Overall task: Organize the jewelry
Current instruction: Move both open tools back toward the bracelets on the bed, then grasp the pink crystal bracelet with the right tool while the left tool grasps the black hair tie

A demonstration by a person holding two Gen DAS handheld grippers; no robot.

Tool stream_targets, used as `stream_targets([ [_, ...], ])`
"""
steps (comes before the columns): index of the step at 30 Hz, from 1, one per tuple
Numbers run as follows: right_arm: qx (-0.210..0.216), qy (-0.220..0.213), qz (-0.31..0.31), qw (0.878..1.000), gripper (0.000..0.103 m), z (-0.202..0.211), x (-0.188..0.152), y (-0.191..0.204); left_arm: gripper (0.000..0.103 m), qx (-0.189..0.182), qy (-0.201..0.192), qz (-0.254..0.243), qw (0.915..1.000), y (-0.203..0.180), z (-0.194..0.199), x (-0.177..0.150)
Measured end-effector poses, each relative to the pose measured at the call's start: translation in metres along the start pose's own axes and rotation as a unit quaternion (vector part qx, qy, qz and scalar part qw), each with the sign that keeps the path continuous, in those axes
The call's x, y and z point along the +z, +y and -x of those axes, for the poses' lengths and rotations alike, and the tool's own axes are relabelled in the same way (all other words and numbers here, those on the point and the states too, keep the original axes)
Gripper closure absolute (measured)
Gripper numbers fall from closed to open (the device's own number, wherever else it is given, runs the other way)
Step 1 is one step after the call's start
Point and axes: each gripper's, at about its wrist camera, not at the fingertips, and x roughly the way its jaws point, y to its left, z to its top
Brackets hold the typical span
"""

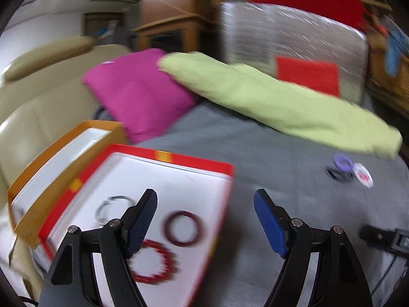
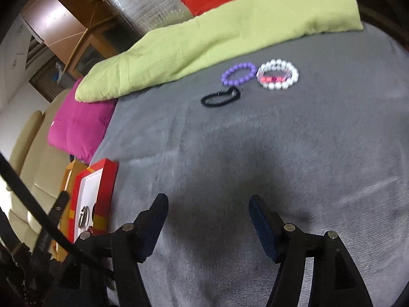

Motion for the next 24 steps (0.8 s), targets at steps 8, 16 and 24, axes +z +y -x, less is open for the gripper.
stream_targets([
  [8, 0.027, 0.005, 0.030, 0.999, 0.034, 0.001, -0.006, 0.012, 0.024, -0.042, 0.068, -0.032, 0.9963, -0.025, -0.016, -0.011],
  [16, 0.025, -0.016, -0.038, 0.999, 0.041, 0.019, 0.030, -0.036, 0.024, -0.048, 0.079, -0.045, 0.9947, -0.029, -0.017, -0.014],
  [24, -0.080, -0.014, 0.003, 0.997, 0.069, -0.004, 0.103, -0.064, 0.024, -0.054, 0.087, -0.030, 0.9943, -0.022, -0.024, -0.011],
])
